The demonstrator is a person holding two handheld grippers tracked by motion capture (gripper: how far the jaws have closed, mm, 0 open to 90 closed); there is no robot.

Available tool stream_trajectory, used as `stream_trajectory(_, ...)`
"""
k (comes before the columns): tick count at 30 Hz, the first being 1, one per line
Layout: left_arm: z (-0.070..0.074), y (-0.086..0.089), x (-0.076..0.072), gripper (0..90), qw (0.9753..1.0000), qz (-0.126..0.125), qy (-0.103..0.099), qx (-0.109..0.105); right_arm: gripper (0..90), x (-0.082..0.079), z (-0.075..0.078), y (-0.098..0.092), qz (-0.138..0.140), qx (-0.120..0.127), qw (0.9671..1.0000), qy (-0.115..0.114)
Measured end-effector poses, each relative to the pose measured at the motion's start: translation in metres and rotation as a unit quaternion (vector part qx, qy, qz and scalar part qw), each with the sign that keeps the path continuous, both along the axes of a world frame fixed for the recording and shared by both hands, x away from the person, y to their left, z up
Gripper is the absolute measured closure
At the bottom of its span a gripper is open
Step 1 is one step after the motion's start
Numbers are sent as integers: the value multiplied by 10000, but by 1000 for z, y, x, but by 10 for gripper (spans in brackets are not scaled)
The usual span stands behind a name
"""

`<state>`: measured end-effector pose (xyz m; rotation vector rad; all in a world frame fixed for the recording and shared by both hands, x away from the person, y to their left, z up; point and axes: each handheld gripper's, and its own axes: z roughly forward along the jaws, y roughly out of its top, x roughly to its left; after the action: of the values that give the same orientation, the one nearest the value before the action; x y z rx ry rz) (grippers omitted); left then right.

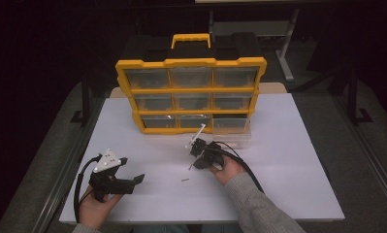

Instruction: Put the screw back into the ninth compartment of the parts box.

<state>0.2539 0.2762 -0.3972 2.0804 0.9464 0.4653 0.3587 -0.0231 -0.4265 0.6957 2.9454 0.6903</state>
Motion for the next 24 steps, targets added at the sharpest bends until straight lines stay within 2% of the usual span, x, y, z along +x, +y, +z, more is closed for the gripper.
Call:
stream_trajectory(7, 0, 1, 0, 147, 10000, -16, 6, 15, 869, 4, 1, -3, 142, 139, 9997, 148)
stream_trajectory(12, -1, 0, 1, 147, 10000, -15, 18, 1, 868, 3, 8, -6, 248, 263, 9992, 145)
stream_trajectory(13, -1, 0, 1, 147, 10000, -11, 16, -6, 869, 3, 13, -9, 281, 383, 9987, 164)
stream_trajectory(16, 0, 0, 1, 147, 10000, -28, -7, 9, 869, 2, 21, -14, 303, 515, 9980, 193)
stream_trajectory(24, 1, -1, 0, 147, 10000, -30, -3, 30, 869, 4, 56, -29, 376, 699, 9968, 52)
